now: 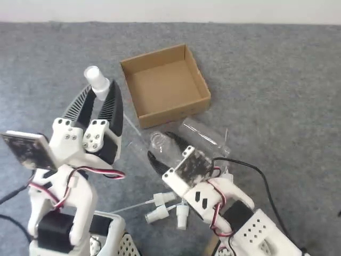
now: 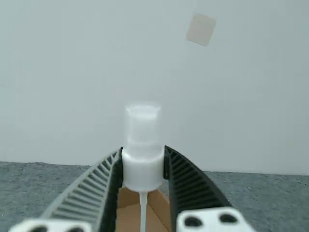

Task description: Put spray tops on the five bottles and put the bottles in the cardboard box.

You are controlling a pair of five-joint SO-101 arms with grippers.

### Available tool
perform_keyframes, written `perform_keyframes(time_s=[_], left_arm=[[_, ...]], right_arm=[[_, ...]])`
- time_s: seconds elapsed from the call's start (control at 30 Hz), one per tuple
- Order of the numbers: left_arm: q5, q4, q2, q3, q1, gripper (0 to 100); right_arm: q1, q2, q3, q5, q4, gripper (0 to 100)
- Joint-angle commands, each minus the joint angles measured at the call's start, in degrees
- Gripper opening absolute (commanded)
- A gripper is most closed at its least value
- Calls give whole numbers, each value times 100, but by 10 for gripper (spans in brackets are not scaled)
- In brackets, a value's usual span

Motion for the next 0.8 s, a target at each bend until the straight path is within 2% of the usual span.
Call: perform_keyframes(time_s=[0.0, 0.4, 0.77], left_arm=[[79, -167, -79, -163, 141, 12], [70, -185, -79, 154, 659, 12], [70, -202, -79, 470, 677, 12]], right_arm=[[-110, -22, 176, 360, -523, 33], [-127, -31, 220, 387, -576, 32], [-127, -31, 237, 369, -593, 32]])
